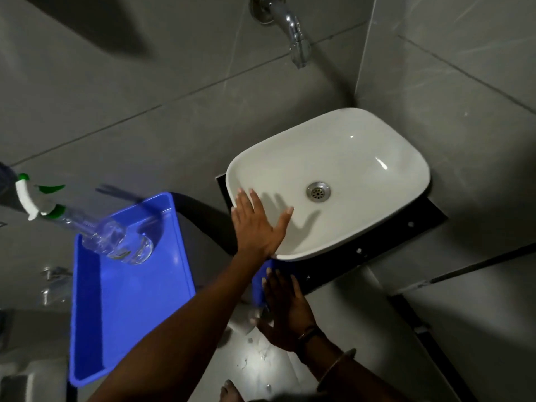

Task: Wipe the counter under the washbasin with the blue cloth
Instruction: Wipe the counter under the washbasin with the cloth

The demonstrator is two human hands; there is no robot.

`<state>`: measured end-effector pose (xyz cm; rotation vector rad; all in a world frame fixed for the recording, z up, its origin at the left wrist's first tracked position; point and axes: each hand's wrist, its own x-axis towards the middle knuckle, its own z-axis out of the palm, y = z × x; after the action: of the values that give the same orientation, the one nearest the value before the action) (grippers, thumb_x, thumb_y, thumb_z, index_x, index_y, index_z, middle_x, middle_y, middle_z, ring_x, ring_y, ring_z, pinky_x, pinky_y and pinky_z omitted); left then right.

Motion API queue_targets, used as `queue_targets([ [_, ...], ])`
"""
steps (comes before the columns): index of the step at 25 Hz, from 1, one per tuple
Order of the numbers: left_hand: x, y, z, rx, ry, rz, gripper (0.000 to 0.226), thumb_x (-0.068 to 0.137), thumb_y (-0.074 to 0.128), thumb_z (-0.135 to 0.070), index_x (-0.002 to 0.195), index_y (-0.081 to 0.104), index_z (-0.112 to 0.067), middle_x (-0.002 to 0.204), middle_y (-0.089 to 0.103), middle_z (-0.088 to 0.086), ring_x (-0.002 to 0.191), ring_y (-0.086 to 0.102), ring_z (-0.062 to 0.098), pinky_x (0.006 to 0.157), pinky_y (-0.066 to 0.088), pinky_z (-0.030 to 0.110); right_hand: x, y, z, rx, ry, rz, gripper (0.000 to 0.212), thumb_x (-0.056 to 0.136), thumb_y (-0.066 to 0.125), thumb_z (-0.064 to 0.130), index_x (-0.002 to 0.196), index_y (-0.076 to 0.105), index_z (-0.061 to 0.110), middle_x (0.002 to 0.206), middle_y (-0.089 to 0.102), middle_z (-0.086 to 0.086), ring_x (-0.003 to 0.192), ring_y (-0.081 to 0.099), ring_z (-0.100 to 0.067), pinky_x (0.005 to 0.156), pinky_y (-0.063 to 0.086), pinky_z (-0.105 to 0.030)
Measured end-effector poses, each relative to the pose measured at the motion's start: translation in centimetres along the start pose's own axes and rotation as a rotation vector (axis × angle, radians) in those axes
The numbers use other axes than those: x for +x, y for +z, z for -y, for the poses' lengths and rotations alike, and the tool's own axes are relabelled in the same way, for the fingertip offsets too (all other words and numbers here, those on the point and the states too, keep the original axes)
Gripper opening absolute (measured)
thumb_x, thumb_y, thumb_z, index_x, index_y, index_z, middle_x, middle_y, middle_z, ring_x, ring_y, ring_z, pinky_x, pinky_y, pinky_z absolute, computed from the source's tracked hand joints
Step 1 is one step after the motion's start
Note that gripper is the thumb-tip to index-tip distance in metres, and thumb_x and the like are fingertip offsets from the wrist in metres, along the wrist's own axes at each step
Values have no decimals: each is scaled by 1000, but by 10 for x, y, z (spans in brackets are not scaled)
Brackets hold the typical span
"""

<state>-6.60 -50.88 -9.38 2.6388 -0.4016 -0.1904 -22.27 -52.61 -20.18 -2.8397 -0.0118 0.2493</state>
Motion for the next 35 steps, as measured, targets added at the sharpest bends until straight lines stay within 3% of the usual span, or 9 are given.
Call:
queue_targets([
  [4, -3, 20, 12, 93, 0, -71, 112, 80, 29, -81, 156, 6, -2, 164, 1, 23, 153, -2, 31, 124, 0, 49, -19, -4, -55, 88, 94, -66, 83, 82, 39, 71, 146, 33, 18, 158, 32, -5, 147, 26, -24, 116, 10, -51],
  [7, 0, 20, 15, 88, 3, -91, 113, 78, 25, -82, 155, 8, -2, 164, 1, 23, 153, -2, 32, 124, 2, 48, -37, -9, -131, 36, 158, -106, 83, 81, 39, 70, 149, 28, 22, 161, 22, 0, 149, 22, -20, 118, 11, -53],
  [13, 2, 21, 16, 115, 19, -53, 112, 80, 26, -82, 156, 2, -3, 165, -4, 20, 154, -7, 28, 124, -4, 45, -31, -61, -281, -69, 472, -129, 82, 79, 34, 69, 144, 39, 19, 156, 36, -4, 146, 30, -22, 118, 16, -58],
  [18, 7, 23, 20, 104, 29, -53, 112, 81, 28, -83, 156, 0, -5, 166, -6, 18, 154, -8, 27, 122, -9, 41, -15, -77, -333, -28, 678, -152, 89, 78, 33, 73, 147, 30, 17, 161, 21, -7, 149, 15, -25, 119, 12, -62],
  [24, 7, 24, 22, 76, 44, -62, 113, 80, 24, -86, 156, -2, -6, 166, -5, 17, 153, -7, 27, 122, -8, 43, -6, -49, -230, 154, 807, -224, 97, 73, 29, 81, 146, 32, 18, 162, 20, -4, 150, 12, -25, 118, 10, -64],
  [27, 8, 23, 22, 75, 39, -58, 115, 79, 26, -86, 155, 1, -4, 165, -1, 19, 154, -4, 29, 123, -5, 45, -19, -23, -136, 153, 667, -211, 99, 69, 38, 81, 146, 33, 19, 161, 24, -4, 149, 17, -26, 118, 8, -62],
  [30, 5, 18, 22, 43, 55, -26, 115, 79, 30, -84, 155, -2, -4, 165, -4, 19, 153, -7, 29, 123, -6, 46, -28, 0, -44, 59, 370, -127, 99, 67, 43, 81, 145, 36, 20, 158, 31, -7, 147, 26, -29, 115, 2, -57],
  [32, 2, 12, 25, -20, 81, 33, 114, 79, 27, -84, 155, -8, -7, 165, -12, 17, 152, -15, 27, 122, -11, 45, -25, 7, -1, -24, 226, -40, 97, 63, 60, 71, 143, 40, 20, 154, 38, -8, 144, 34, -30, 117, 11, -59],
  [35, -28, 5, 47, -161, 136, 59, 104, 84, 25, -80, 155, -10, -13, 165, -19, 11, 149, -25, 19, 122, -14, 42, -22, 0, 19, -91, 234, -16, 82, 59, 80, 38, 134, 54, 18, 141, 56, -9, 133, 50, -28, 109, 39, -56],
])
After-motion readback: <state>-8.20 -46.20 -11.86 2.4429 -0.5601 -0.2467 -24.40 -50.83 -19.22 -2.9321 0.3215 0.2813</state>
